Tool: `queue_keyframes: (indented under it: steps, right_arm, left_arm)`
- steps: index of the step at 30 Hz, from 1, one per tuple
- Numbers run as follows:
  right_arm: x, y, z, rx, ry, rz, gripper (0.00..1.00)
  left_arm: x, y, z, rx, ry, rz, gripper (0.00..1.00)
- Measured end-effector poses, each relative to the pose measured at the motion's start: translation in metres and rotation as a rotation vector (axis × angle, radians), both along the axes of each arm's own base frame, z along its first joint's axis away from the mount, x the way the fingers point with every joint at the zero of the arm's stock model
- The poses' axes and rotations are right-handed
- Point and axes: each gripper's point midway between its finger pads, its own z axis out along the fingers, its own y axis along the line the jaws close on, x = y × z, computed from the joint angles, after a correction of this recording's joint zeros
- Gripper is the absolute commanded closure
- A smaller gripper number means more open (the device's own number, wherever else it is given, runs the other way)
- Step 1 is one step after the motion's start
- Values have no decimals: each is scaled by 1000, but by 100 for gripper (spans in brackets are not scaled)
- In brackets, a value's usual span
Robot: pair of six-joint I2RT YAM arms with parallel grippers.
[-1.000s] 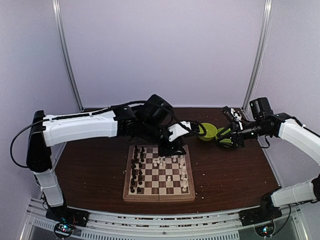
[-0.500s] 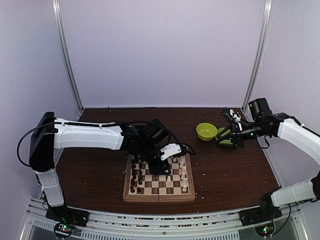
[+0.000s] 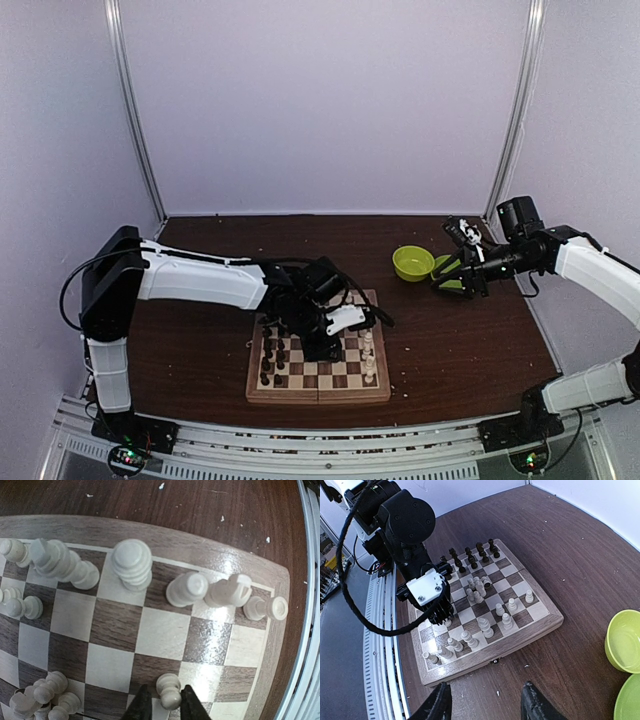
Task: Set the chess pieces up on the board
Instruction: Pick up the pawn from the chessboard, then place the pawn on e2.
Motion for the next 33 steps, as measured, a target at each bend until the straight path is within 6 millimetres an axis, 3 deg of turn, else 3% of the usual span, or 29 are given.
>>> queue_keyframes:
  steps: [9,20,33]
  right_arm:
    - [-1,0,-2,-4,8,3,53]
    - [-2,0,-3,-8,10,8,53]
    - [-1,0,-3,-13,7,14,53]
  left_arm:
    - [6,-5,4,-11,-19,8,92]
    - [65,-25,18,-76,-90,103,92]
    - [68,-31,11,-74,-87,103,92]
